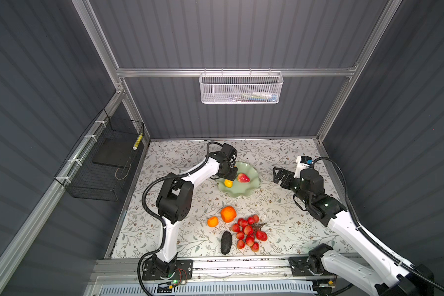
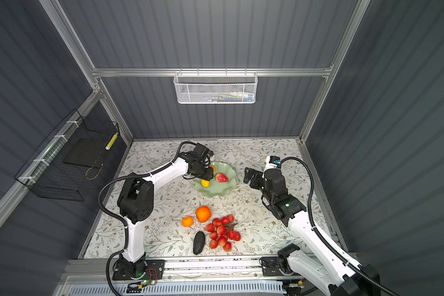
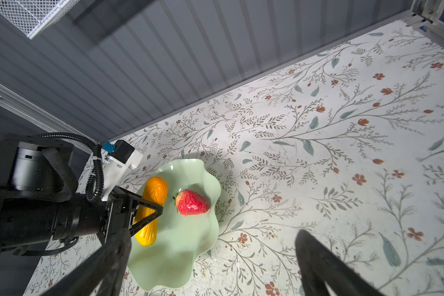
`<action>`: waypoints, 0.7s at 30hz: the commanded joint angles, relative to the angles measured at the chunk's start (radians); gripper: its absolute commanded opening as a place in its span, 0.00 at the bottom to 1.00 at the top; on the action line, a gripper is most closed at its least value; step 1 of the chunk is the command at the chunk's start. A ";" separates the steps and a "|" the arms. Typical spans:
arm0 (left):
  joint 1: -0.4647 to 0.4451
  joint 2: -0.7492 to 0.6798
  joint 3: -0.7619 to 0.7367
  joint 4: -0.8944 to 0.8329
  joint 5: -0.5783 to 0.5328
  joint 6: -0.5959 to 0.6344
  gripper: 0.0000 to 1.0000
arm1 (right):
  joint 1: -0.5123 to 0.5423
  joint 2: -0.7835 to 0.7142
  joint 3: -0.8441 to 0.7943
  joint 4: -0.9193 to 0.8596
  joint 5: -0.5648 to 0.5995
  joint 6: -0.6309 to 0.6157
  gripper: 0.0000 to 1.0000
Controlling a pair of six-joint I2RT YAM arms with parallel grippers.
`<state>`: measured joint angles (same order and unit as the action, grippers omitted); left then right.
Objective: Place and organize the fake fruits in the fruit bowl
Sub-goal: 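Grasp the yellow squash with the left gripper and lower it into the bowl, then withdraw the left gripper while the right gripper grasps the dark avocado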
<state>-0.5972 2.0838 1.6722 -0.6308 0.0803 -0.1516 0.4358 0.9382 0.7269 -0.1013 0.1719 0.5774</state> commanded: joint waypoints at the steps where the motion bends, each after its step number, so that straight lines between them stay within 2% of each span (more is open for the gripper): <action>1: -0.009 0.041 0.044 0.003 0.040 -0.050 0.49 | -0.006 -0.024 -0.010 -0.026 0.007 -0.002 0.99; 6: -0.009 0.058 0.052 0.011 0.063 -0.079 0.60 | -0.010 -0.033 -0.014 -0.028 0.011 -0.004 0.99; 13: -0.009 -0.020 0.044 0.045 0.045 -0.095 0.66 | -0.011 -0.020 0.009 -0.065 0.007 -0.010 0.99; 18: -0.009 -0.177 -0.023 0.116 -0.069 -0.074 0.72 | 0.001 0.042 0.061 -0.137 -0.067 0.001 0.99; 21: -0.007 -0.307 -0.124 0.195 -0.171 -0.066 0.79 | 0.053 0.083 0.073 -0.151 -0.098 0.028 0.97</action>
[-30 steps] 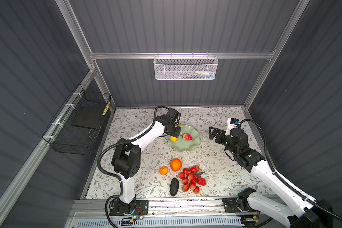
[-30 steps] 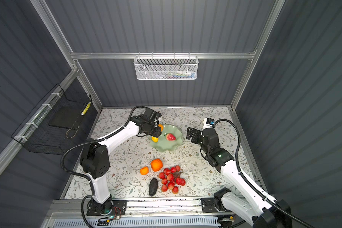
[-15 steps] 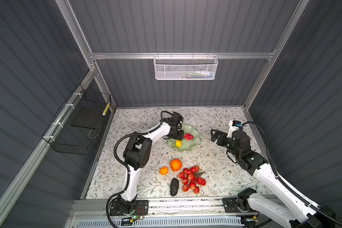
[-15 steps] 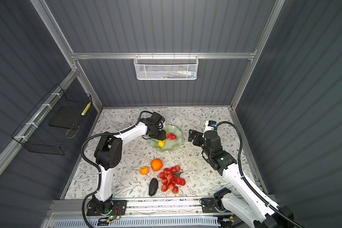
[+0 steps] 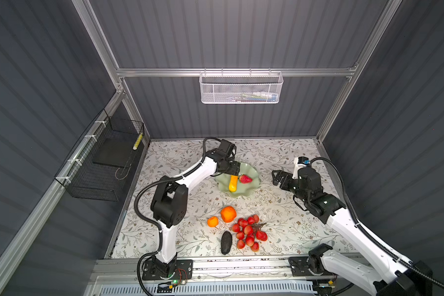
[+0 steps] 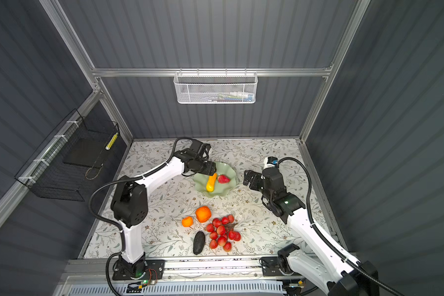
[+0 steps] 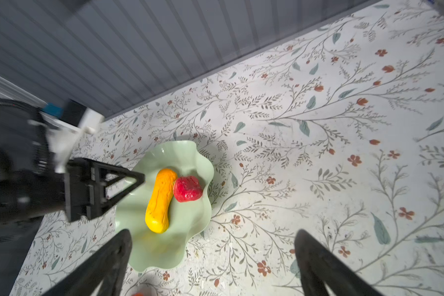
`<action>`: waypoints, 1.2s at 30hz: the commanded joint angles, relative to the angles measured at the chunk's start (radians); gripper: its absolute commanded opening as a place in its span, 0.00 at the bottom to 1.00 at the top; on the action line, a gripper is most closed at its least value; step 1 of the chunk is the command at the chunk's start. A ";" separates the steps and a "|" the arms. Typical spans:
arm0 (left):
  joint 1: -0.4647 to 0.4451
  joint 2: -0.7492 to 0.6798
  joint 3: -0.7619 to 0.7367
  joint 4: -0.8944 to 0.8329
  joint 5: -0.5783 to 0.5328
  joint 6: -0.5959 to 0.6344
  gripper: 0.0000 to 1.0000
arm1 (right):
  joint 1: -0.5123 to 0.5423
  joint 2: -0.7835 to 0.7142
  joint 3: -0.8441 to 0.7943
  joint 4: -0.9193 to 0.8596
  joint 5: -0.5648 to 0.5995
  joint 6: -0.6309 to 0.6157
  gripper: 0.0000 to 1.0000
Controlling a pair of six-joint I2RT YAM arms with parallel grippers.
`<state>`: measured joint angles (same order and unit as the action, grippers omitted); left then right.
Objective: Place and organize the fake fruits in the fruit bowl
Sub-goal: 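Withdraw the left gripper while the right gripper grasps the dark avocado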
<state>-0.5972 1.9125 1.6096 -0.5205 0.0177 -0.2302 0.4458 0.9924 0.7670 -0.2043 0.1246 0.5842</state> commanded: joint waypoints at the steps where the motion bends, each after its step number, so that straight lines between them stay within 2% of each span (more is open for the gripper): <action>1: -0.007 -0.181 -0.100 0.114 -0.146 0.013 0.81 | 0.077 0.045 0.040 -0.060 -0.047 0.029 0.96; 7: 0.026 -0.439 -0.353 0.225 -0.344 0.007 0.99 | 0.308 0.151 0.099 -0.167 0.004 0.095 0.94; 10: 0.091 -0.549 -0.462 0.237 -0.387 -0.025 1.00 | 0.448 0.206 0.138 -0.234 0.026 0.132 0.93; 14: 0.225 -0.684 -0.591 0.231 -0.369 -0.108 1.00 | 0.603 0.285 0.202 -0.296 0.001 0.179 0.91; 17: 0.255 -0.765 -0.655 0.239 -0.379 -0.112 1.00 | 0.692 0.354 0.243 -0.327 -0.040 0.214 0.89; 25: 0.258 -0.886 -0.735 0.208 -0.391 -0.125 1.00 | 0.784 0.531 0.295 -0.352 -0.219 0.289 0.80; 36: 0.261 -0.992 -0.783 0.176 -0.422 -0.100 1.00 | 0.792 0.752 0.418 -0.375 -0.355 0.274 0.79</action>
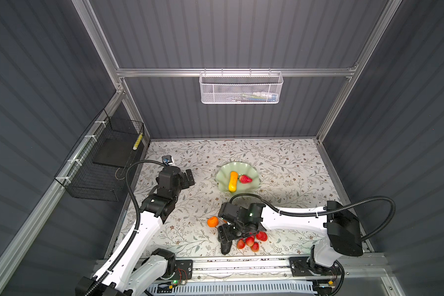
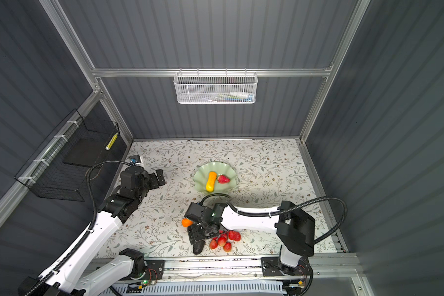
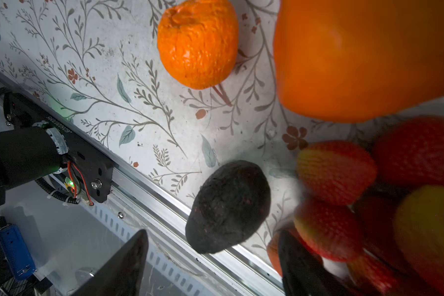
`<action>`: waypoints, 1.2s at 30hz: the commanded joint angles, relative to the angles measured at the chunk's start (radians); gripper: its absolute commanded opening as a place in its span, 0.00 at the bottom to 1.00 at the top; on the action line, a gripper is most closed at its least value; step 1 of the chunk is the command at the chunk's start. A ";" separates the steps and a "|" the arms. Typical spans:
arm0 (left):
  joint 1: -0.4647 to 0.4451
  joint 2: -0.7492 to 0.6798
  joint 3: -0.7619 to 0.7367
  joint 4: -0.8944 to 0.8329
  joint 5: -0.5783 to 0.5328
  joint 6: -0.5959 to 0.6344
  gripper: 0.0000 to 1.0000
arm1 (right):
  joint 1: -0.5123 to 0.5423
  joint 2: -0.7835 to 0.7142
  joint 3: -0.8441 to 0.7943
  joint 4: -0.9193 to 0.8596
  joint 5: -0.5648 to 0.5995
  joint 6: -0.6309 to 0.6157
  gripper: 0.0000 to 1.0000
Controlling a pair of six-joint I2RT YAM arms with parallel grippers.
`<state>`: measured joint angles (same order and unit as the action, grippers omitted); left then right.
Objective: Place and organize the fake fruits in the fruit bowl
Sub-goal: 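Withdraw the left gripper while the right gripper grasps the dark avocado, then carry the avocado into the bowl with the right gripper and release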
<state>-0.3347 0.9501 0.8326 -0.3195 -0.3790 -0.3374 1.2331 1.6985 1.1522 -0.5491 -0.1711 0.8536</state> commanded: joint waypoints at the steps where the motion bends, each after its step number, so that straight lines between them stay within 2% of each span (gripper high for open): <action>1: -0.003 -0.038 -0.006 -0.030 -0.032 0.013 1.00 | 0.003 0.070 0.047 -0.041 -0.071 0.003 0.79; 10: -0.002 -0.098 -0.021 -0.047 -0.050 0.035 1.00 | 0.000 0.205 0.134 -0.081 -0.132 -0.032 0.73; 18: -0.003 -0.106 -0.036 -0.039 -0.061 0.038 1.00 | -0.019 0.236 0.166 -0.093 -0.134 -0.070 0.45; 22: -0.003 -0.099 -0.036 -0.039 -0.060 0.034 1.00 | -0.025 0.195 0.189 -0.093 -0.089 -0.097 0.34; 28: -0.003 -0.099 -0.044 -0.044 -0.042 0.023 1.00 | -0.087 0.069 0.238 -0.116 -0.013 -0.140 0.32; 33: -0.003 -0.082 -0.041 -0.067 0.036 0.006 1.00 | -0.224 -0.050 0.242 -0.107 0.110 -0.223 0.33; 36: -0.003 -0.066 -0.035 -0.098 0.116 -0.010 1.00 | -0.323 -0.064 0.261 -0.069 0.136 -0.276 0.34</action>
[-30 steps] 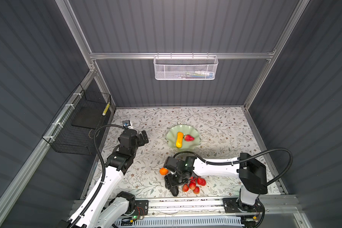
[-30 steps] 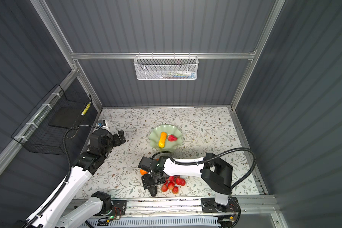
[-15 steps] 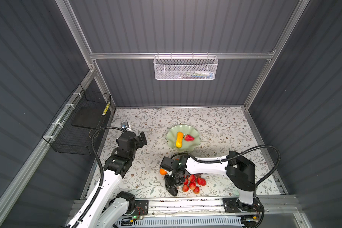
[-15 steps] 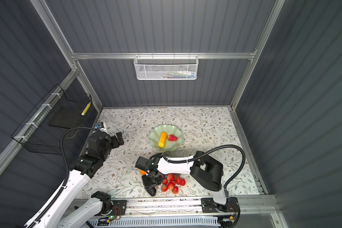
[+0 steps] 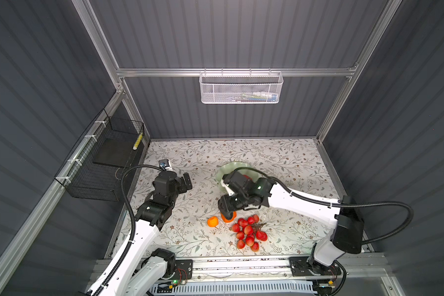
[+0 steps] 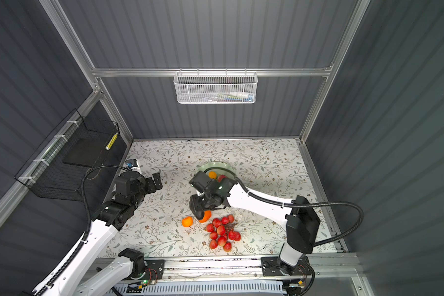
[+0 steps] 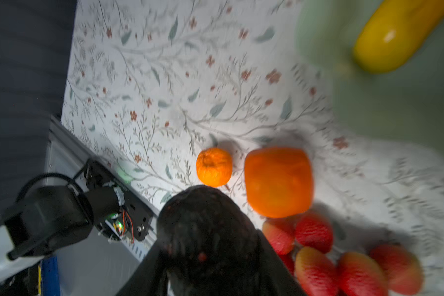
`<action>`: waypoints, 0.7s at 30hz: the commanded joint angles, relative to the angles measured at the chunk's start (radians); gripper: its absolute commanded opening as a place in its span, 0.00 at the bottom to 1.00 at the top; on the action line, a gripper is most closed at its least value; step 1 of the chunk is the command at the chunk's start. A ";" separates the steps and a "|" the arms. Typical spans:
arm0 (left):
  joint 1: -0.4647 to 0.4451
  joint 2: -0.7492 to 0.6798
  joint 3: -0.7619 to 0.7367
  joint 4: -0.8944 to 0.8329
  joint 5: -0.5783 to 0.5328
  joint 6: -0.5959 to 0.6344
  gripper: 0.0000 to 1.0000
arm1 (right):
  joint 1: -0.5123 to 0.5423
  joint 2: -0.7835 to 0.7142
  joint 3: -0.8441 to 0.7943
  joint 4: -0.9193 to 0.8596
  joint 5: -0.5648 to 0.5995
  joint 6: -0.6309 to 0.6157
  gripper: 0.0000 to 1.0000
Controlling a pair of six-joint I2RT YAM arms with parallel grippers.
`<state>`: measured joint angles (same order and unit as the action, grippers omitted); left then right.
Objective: Place and organize the fake fruits in the fruit bowl
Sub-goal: 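Carry the avocado into the bowl with the right gripper and release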
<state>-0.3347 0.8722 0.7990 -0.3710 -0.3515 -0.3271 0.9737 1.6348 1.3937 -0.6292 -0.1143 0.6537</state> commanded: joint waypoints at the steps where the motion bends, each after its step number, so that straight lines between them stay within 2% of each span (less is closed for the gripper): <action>1: -0.003 0.017 -0.001 -0.057 0.116 -0.028 1.00 | -0.092 0.004 0.024 0.030 0.088 -0.094 0.34; 9: -0.002 0.052 -0.015 -0.118 0.359 -0.050 1.00 | -0.241 0.132 0.095 0.074 0.140 -0.241 0.35; 14: -0.002 0.075 -0.049 -0.142 0.490 -0.091 0.98 | -0.259 0.221 0.097 0.116 0.213 -0.336 0.35; 21: -0.004 0.090 -0.113 -0.132 0.611 -0.153 0.92 | -0.263 0.320 0.090 0.176 0.253 -0.391 0.36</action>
<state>-0.3347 0.9630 0.7078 -0.4866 0.1665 -0.4389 0.7124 1.9331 1.4757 -0.4885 0.0998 0.3122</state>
